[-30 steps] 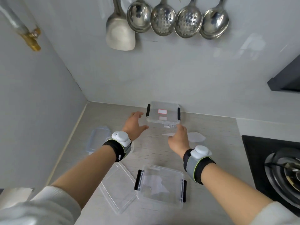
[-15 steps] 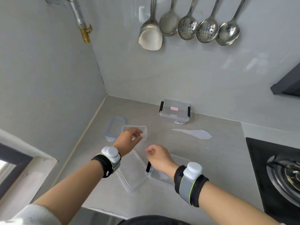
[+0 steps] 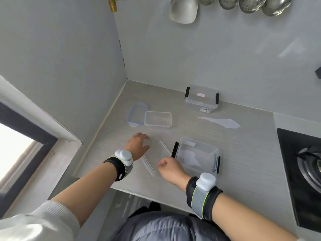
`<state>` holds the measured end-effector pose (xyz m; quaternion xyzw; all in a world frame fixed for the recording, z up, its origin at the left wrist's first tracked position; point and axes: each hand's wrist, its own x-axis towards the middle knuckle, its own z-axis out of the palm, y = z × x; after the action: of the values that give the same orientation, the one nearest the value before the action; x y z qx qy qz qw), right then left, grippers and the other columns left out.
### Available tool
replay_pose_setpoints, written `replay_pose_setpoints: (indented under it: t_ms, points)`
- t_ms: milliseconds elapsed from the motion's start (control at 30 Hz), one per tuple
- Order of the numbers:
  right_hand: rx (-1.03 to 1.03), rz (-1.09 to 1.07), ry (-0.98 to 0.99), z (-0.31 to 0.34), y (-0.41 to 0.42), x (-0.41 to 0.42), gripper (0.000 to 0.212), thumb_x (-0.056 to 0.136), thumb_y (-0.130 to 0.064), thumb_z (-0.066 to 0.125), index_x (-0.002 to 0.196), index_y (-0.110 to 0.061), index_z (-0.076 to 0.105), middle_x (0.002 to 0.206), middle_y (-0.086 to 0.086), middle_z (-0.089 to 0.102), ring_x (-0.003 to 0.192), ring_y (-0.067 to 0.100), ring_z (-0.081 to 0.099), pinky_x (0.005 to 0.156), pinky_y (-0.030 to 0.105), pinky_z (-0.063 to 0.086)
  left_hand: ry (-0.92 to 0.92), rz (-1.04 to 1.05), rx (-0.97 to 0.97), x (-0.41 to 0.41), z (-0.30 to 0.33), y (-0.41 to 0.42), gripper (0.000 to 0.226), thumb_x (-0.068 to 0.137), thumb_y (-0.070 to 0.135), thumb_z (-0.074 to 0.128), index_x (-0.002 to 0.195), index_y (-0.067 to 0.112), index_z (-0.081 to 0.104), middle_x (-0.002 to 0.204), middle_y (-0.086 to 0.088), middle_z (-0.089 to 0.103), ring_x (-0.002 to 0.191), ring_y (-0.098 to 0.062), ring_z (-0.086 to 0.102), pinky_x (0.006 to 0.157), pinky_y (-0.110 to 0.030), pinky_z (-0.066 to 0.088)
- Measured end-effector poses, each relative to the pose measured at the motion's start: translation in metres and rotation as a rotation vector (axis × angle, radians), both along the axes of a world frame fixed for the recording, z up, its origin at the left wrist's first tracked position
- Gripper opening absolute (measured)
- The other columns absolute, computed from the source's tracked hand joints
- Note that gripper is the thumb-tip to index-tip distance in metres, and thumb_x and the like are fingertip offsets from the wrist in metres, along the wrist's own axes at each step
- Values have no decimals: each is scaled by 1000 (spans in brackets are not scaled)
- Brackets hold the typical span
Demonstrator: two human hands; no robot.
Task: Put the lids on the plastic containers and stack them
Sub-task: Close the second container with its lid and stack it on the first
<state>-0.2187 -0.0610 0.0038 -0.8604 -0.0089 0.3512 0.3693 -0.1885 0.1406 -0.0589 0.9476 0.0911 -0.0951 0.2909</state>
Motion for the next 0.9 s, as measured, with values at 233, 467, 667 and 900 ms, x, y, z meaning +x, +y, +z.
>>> replay_pose_setpoints:
  t_ms: [233, 467, 667, 900]
  points:
    - [-69, -46, 120, -15, -9, -16, 33, 85, -25, 50, 114, -12, 61, 117, 12, 64, 89, 22, 57, 75, 31, 50, 136, 48, 44, -11, -14, -8, 63, 87, 36, 66, 143, 18, 42, 148, -6, 44, 136, -28, 39, 110, -46, 37]
    - [43, -52, 180, -22, 2, -15, 47, 90, -25, 55, 137, -18, 49, 114, -1, 50, 97, 15, 52, 81, 26, 45, 137, 91, 24, -23, -7, -4, 61, 86, 33, 67, 140, 15, 44, 136, -10, 52, 127, -30, 49, 104, -44, 43]
    - [112, -146, 123, -28, 13, -14, 38, 85, -14, 59, 123, -21, 56, 94, -6, 53, 77, 7, 52, 64, 23, 43, 119, 264, 19, -46, 0, 27, 52, 87, 24, 68, 133, 7, 49, 127, -13, 55, 112, -31, 57, 93, -38, 47]
    - [170, -253, -99, -18, 33, 0, 38, 80, -12, 61, 116, -22, 57, 113, 4, 61, 97, 19, 60, 87, 32, 52, -38, 412, -54, -57, 16, 49, 38, 88, 19, 68, 123, 6, 60, 108, -7, 55, 94, -25, 60, 82, -27, 42]
